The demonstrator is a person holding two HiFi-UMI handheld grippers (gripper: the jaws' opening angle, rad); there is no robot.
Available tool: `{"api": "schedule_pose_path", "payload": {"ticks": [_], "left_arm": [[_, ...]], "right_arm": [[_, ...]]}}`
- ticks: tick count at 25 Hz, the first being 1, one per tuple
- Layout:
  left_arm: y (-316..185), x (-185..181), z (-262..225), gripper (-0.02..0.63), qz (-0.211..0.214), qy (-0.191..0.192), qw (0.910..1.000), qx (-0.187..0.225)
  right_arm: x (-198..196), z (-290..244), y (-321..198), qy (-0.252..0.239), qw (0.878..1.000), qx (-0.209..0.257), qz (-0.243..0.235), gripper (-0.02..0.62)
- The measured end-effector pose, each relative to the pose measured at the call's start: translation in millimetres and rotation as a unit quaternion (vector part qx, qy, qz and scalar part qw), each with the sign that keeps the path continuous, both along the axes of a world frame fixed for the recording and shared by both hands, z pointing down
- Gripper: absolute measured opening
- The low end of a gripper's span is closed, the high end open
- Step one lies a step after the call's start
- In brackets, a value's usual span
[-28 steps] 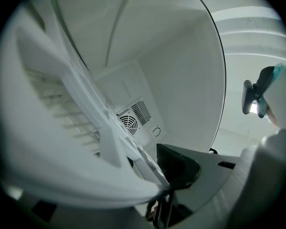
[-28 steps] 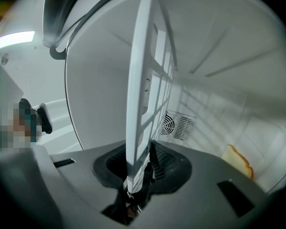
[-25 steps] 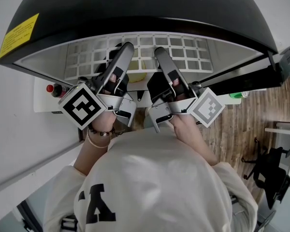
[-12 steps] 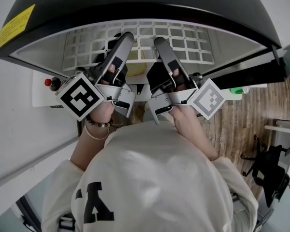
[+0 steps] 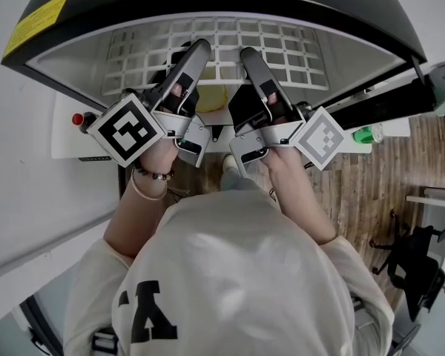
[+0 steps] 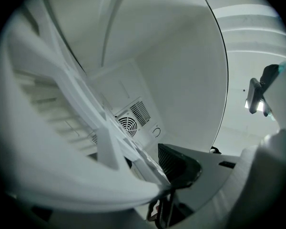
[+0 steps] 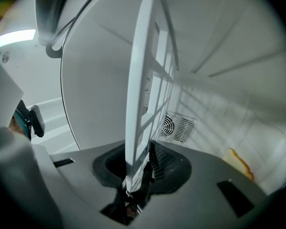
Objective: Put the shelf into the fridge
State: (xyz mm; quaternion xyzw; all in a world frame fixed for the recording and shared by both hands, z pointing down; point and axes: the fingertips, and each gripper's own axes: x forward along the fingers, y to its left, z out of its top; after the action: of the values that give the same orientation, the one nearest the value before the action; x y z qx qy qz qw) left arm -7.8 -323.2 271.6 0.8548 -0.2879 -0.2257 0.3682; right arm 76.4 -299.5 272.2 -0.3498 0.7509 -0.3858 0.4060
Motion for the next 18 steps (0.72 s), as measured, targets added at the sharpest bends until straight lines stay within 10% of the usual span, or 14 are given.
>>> {"api": "schedule_pose_path", "payload": {"ticks": [18], "left_arm": [[-4.8, 1.2, 0.4, 0.164, -0.002, -0.008, 0.9999, 0.007]], "right_arm": [[2.2, 2.7, -4.8, 0.016, 1.000, -0.005, 0.005, 0.101]]}}
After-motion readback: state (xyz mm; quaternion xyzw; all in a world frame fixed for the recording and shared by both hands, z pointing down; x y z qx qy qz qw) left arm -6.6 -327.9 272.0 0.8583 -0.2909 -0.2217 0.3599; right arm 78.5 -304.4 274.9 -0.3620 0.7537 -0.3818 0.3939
